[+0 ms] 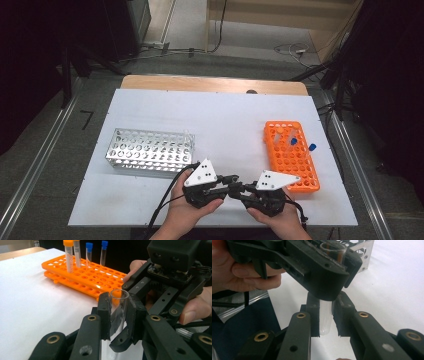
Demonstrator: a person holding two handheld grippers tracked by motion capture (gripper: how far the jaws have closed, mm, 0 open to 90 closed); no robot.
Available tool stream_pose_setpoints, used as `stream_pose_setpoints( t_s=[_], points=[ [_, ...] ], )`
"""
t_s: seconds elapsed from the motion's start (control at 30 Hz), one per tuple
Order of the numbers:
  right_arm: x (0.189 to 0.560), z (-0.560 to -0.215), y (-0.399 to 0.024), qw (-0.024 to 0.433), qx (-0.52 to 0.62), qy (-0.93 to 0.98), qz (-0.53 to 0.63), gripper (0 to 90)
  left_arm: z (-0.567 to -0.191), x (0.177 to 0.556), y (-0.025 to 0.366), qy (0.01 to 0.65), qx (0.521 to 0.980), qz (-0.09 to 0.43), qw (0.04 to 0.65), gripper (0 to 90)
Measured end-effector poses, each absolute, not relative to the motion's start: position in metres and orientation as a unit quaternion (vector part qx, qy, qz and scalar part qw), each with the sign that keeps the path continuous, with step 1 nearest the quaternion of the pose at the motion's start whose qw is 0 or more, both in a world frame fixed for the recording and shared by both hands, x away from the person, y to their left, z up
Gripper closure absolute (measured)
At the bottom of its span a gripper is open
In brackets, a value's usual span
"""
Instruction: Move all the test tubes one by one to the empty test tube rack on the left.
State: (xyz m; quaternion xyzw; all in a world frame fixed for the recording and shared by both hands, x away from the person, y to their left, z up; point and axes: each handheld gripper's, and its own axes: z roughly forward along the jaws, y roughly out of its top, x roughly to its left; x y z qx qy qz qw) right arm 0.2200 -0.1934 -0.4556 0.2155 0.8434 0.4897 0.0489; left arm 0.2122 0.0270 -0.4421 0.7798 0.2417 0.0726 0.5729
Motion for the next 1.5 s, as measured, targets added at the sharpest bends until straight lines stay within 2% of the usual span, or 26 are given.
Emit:
stream_pose_setpoints(
  t_s=[0.2, 0.57, 0.77, 0.9, 1.13, 1.5],
  points=[
    [0.219, -0.455, -0.193, 0.052, 0.210, 0.845, 0.490, 72.0, -0.441, 0.210, 0.028, 0.237, 0.779, 0.079, 0.575, 76.4],
    [0.221, -0.450, -0.211, 0.058, 0.200, 0.838, 0.505, 29.2, -0.434, 0.216, 0.049, 0.260, 0.764, 0.100, 0.582, 76.5],
    [0.228, -0.448, -0.229, 0.058, 0.208, 0.834, 0.508, 10.4, -0.429, 0.222, 0.064, 0.274, 0.757, 0.116, 0.582, 76.5],
    [0.232, -0.449, -0.246, 0.058, 0.216, 0.831, 0.509, 1.5, -0.423, 0.225, 0.075, 0.282, 0.750, 0.127, 0.585, 76.5],
    [0.240, -0.448, -0.275, 0.071, 0.245, 0.820, 0.512, 0.0, -0.416, 0.232, 0.096, 0.298, 0.741, 0.148, 0.583, 76.5],
    [0.247, -0.448, -0.296, 0.097, 0.267, 0.816, 0.504, 0.0, -0.401, 0.246, 0.129, 0.325, 0.718, 0.182, 0.588, 76.5]
  ],
)
